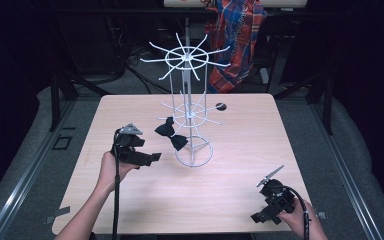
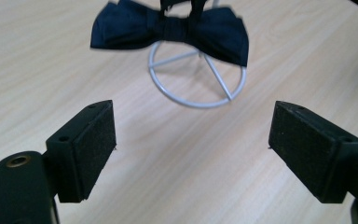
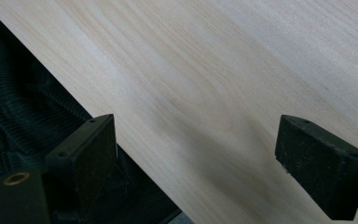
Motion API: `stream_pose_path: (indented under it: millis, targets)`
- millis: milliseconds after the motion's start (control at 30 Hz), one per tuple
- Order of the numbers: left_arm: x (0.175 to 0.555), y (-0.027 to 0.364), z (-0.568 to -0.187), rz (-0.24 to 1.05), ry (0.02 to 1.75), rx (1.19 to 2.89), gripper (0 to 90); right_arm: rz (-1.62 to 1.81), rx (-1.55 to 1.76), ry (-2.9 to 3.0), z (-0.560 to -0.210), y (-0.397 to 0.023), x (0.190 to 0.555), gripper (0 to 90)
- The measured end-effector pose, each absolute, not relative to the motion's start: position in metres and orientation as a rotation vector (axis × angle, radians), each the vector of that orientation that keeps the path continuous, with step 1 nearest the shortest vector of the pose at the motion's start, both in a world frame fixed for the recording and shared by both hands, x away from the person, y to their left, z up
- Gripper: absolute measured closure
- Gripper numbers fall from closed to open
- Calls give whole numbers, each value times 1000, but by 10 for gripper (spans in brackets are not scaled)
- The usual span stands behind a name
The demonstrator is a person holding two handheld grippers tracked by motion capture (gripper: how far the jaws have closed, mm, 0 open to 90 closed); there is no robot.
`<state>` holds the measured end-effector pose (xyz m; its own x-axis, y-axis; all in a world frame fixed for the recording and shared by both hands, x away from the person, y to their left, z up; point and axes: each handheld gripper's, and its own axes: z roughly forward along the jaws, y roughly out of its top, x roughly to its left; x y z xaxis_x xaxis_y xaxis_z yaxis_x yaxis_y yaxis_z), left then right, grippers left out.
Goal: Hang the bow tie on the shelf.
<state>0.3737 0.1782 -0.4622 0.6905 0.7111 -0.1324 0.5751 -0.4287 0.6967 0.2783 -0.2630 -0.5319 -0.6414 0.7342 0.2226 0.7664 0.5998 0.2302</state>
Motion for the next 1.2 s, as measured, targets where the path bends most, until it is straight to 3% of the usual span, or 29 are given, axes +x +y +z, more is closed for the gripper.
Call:
stream_pose_path:
  millis: [1200]
  targets:
    - [335,211,-500,216,1146,2374,23,-466,-1276,-2733,-531,-260,276,122]
